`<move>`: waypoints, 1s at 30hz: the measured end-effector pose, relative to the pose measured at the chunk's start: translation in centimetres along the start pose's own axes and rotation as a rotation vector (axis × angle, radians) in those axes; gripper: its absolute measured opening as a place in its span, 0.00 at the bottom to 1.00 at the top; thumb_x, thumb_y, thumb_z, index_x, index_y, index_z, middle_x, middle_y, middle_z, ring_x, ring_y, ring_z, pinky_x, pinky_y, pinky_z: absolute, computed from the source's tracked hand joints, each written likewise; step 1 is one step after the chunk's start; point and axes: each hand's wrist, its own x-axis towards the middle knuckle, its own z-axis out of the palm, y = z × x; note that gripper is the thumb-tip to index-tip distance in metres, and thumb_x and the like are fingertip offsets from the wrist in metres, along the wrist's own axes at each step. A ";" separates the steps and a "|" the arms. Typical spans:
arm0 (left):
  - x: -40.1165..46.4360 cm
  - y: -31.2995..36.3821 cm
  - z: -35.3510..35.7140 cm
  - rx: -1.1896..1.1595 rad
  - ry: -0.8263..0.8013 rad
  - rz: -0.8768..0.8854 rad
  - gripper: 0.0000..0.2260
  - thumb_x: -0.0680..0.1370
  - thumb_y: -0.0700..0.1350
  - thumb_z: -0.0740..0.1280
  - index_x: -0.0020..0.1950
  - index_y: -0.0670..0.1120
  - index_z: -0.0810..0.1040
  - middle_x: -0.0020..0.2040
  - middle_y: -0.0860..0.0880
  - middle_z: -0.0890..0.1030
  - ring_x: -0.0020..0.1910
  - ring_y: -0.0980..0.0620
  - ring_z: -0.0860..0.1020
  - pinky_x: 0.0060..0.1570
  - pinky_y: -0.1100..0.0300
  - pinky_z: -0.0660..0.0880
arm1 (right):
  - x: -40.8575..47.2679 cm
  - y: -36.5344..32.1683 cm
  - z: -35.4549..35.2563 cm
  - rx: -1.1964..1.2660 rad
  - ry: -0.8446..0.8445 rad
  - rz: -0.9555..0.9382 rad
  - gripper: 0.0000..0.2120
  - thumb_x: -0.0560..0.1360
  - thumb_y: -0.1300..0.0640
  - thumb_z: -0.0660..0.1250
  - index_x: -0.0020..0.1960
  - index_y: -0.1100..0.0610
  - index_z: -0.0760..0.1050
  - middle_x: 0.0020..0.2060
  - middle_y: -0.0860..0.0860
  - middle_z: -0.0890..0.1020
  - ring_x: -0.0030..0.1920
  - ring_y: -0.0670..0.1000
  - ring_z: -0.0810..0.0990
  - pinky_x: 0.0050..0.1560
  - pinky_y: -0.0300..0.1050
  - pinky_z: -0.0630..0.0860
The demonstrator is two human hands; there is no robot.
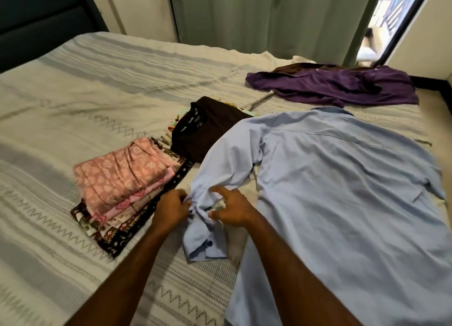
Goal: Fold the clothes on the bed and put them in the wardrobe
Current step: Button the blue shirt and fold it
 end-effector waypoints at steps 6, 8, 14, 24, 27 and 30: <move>1.1 0.2 -4.2 -0.514 -0.174 -0.082 0.07 0.86 0.43 0.58 0.56 0.45 0.75 0.51 0.41 0.81 0.47 0.44 0.80 0.41 0.56 0.75 | -3.7 -3.6 3.6 0.328 0.030 -0.035 0.33 0.73 0.42 0.74 0.73 0.46 0.64 0.66 0.49 0.77 0.62 0.51 0.79 0.60 0.50 0.78; 1.6 0.6 -5.2 -0.555 -0.180 -0.030 0.07 0.85 0.42 0.60 0.52 0.43 0.77 0.50 0.37 0.81 0.47 0.44 0.79 0.43 0.53 0.74 | -3.7 -3.6 4.6 0.314 0.067 -0.076 0.33 0.73 0.47 0.76 0.72 0.47 0.64 0.64 0.49 0.78 0.60 0.51 0.79 0.59 0.54 0.79; 1.4 1.9 -12.1 -0.523 -0.346 0.032 0.18 0.72 0.54 0.77 0.54 0.43 0.81 0.51 0.41 0.84 0.51 0.44 0.82 0.50 0.50 0.79 | -3.5 -9.7 4.2 0.846 0.195 -0.005 0.16 0.77 0.70 0.66 0.60 0.54 0.73 0.50 0.62 0.81 0.44 0.58 0.82 0.50 0.65 0.81; 5.5 4.1 -20.3 -0.553 -0.341 0.111 0.16 0.76 0.33 0.72 0.63 0.38 0.77 0.50 0.33 0.82 0.45 0.42 0.82 0.41 0.53 0.80 | -2.0 -17.5 -0.4 -0.269 0.405 -0.115 0.61 0.63 0.29 0.75 0.81 0.47 0.42 0.78 0.56 0.58 0.74 0.62 0.63 0.67 0.68 0.65; 5.8 7.2 -21.4 -0.839 -0.382 0.185 0.13 0.79 0.38 0.69 0.63 0.36 0.77 0.58 0.33 0.81 0.47 0.45 0.83 0.45 0.55 0.83 | 0.6 -20.0 -2.7 -0.097 0.467 -0.087 0.42 0.75 0.50 0.72 0.81 0.55 0.51 0.67 0.61 0.75 0.64 0.64 0.76 0.57 0.55 0.73; 5.9 8.5 -21.6 -1.082 0.116 0.133 0.07 0.82 0.47 0.66 0.50 0.44 0.78 0.47 0.39 0.83 0.35 0.51 0.82 0.33 0.60 0.79 | 3.1 -21.1 -6.5 0.093 0.538 -0.035 0.16 0.78 0.62 0.65 0.65 0.63 0.76 0.58 0.63 0.81 0.58 0.66 0.79 0.50 0.51 0.75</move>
